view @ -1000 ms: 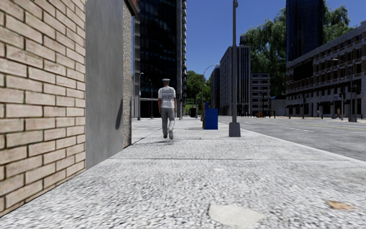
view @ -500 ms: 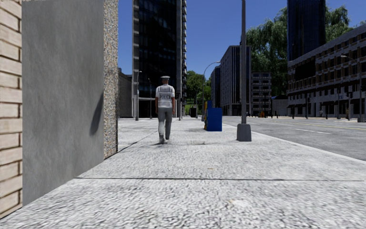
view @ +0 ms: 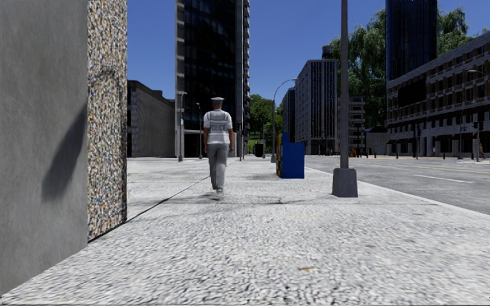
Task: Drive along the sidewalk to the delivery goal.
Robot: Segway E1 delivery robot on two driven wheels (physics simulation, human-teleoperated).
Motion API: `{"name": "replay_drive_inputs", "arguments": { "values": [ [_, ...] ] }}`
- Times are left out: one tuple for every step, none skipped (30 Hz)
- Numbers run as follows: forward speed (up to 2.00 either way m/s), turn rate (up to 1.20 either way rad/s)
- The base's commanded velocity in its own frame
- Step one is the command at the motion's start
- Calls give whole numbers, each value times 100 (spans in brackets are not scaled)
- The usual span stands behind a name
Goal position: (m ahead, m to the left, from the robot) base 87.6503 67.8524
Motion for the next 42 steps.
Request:
{"name": "replay_drive_inputs", "arguments": {
  "values": [
    [200,0],
    [200,0],
    [200,0],
    [200,0],
    [200,0],
    [200,0],
    [200,0],
    [200,0],
    [200,0],
    [200,0],
    [200,0],
    [200,0],
    [200,0],
    [200,0],
    [200,0],
    [200,0],
    [200,0],
    [200,0],
    [200,0],
    [200,0],
    [200,0],
    [200,0],
    [200,0],
    [200,0],
    [200,0],
    [200,0],
    [200,0],
    [200,0],
    [200,0],
    [200,0],
    [200,0],
    [200,0],
    [200,0],
    [200,0],
    [200,0],
    [200,14],
    [200,14],
    [200,33],
    [200,48],
    [200,53],
    [200,53],
    [200,55]
  ]
}}
